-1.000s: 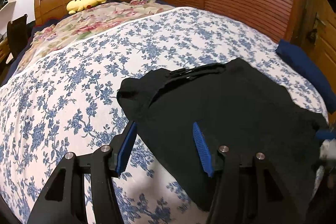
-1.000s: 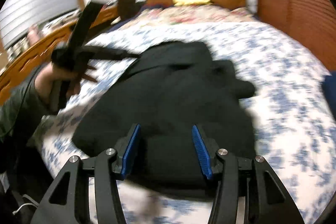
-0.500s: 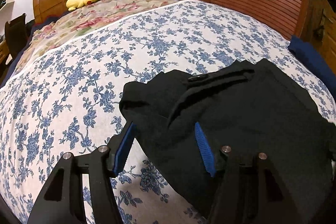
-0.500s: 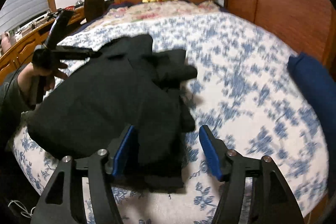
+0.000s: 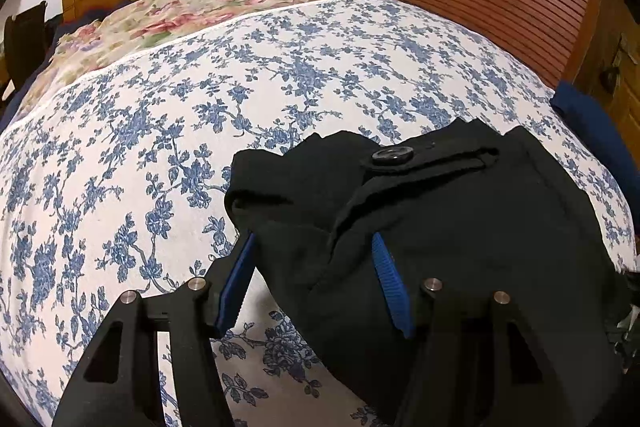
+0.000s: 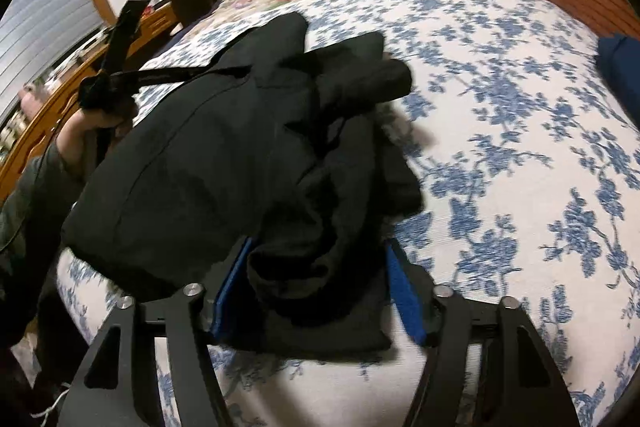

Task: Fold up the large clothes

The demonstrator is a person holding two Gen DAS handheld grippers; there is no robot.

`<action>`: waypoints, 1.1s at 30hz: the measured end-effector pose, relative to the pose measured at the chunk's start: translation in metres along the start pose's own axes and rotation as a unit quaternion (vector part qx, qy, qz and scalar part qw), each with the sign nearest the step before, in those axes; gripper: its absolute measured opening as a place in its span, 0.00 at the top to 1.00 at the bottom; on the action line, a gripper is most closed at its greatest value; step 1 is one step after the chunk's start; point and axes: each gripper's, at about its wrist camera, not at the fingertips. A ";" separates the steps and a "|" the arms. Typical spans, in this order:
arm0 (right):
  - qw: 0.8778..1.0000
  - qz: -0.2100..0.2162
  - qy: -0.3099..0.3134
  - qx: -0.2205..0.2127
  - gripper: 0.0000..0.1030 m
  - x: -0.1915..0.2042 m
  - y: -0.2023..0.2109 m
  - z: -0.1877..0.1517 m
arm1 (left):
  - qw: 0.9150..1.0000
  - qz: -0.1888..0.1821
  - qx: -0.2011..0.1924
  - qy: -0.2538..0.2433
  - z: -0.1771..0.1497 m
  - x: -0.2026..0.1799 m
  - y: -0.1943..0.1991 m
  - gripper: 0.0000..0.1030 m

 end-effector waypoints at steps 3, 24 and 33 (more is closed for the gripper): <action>1.000 0.012 0.002 0.005 0.54 -0.001 -0.005 0.002 | 1.000 -0.020 0.001 0.005 0.000 -0.001 0.000 0.57; 0.990 -0.039 0.065 -0.118 0.90 -0.023 0.057 0.033 | 0.996 0.047 -0.028 -0.064 0.034 -0.042 0.060 1.00; 0.989 -0.085 0.041 -0.112 0.90 -0.072 0.037 0.039 | 0.999 0.024 0.034 -0.016 -0.001 -0.030 0.025 0.70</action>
Point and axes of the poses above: each gripper's, at about its wrist camera, not at the fingertips, and y roughly against the way its jaws point, x to its left, z to its top, and after that the axes turned 15 degrees about -y, right-handed
